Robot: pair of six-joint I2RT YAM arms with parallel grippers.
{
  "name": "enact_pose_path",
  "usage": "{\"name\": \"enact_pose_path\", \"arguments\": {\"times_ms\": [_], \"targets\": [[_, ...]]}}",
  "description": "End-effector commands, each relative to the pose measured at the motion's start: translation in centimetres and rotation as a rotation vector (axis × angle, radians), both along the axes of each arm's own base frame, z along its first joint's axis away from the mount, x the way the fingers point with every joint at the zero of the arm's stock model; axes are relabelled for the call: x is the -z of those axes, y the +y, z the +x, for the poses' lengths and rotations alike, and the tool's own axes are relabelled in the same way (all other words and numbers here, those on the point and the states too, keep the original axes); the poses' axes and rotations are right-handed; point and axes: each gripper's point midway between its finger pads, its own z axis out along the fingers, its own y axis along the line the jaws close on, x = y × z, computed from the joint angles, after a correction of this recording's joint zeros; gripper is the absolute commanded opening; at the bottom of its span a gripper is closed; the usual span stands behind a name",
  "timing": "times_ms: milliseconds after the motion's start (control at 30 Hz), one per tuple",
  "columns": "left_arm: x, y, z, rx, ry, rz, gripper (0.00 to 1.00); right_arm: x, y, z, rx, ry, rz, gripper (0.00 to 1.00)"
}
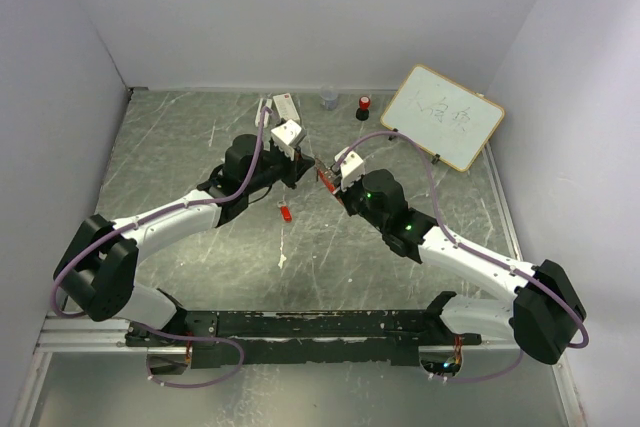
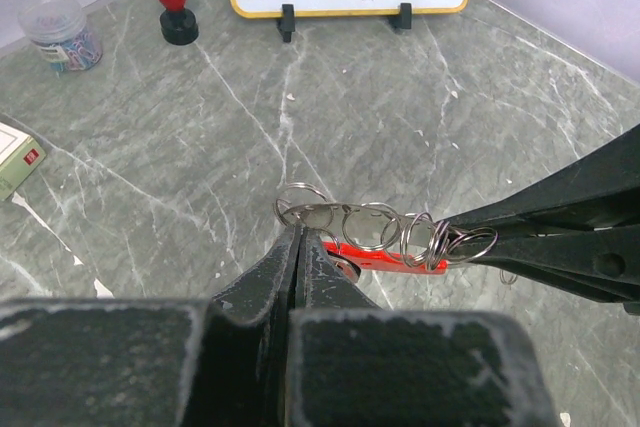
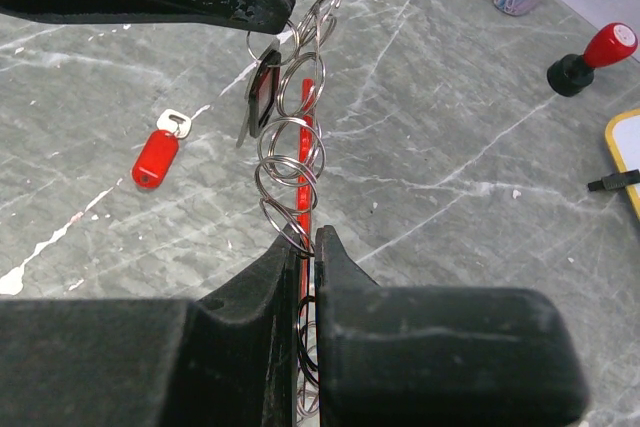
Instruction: Put the keys on the keyring
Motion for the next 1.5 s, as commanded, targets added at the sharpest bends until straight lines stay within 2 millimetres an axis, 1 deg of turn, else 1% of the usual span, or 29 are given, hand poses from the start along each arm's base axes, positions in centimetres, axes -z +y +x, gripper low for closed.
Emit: {"name": "enact_pose_path", "arguments": {"times_ms": [0, 333, 600, 1467], "targets": [[-1.7, -0.3, -0.2, 0.007, -0.023, -0.024, 0.07, -1.5, -0.2, 0.2, 0.018, -0.055, 0.030, 0.00], [-1.6, 0.1, -0.7, 0.006, -0.020, -0.022, 0.07, -1.4, -0.1, 0.2, 0.017, -0.053, 0.029, 0.00], [-1.5, 0.0, -0.8, 0.018, -0.017, -0.017, 0.07, -1.4, -0.2, 0.3, 0.020, -0.056, 0.028, 0.00], [-1.7, -0.3, 0.7, -0.026, -0.018, -0.015, 0.07, -1.2, 0.0, 0.1, 0.005, -0.053, 0.022, 0.00]]}}
